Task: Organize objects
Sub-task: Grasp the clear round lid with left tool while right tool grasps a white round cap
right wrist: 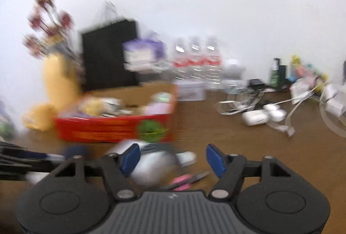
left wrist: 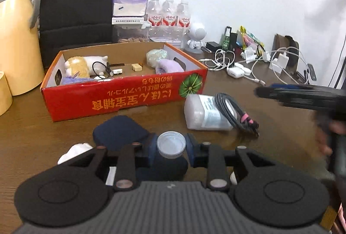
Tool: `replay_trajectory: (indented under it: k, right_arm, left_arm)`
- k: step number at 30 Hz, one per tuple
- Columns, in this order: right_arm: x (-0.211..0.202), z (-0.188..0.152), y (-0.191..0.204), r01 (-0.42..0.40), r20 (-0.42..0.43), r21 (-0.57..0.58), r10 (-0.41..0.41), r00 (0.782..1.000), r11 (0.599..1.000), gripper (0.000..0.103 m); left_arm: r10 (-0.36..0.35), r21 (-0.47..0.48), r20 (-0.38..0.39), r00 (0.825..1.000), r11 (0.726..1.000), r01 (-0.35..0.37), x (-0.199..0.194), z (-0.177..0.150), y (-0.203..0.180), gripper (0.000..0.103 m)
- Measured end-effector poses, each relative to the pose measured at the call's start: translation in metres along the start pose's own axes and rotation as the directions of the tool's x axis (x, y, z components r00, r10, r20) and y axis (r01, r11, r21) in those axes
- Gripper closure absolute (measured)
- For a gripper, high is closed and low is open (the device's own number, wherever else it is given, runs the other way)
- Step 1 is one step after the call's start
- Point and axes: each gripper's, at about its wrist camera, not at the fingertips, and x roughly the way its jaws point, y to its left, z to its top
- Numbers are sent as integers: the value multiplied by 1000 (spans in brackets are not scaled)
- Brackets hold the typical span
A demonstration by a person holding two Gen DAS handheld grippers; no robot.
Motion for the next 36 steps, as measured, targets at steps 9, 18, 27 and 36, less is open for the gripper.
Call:
replay_trajectory:
  k: [9, 18, 27, 36]
  right_arm:
    - [62, -15, 6, -78, -127, -169, 57, 990, 982, 58]
    - [100, -7, 4, -74, -190, -150, 45, 981, 986, 73]
    - [26, -9, 28, -51, -82, -133, 41, 996, 990, 76]
    - [-142, -35, 82, -181, 32, -129, 187, 982, 975, 76]
  left_arm:
    - [5, -23, 7, 1000, 1000, -5, 24, 3, 5, 73]
    - [21, -48, 22, 1000, 999, -20, 32, 3, 14, 73]
    - [87, -40, 92, 992, 996, -84, -36, -3, 6, 73]
    - [87, -96, 213, 973, 993, -68, -148, -30, -10, 73]
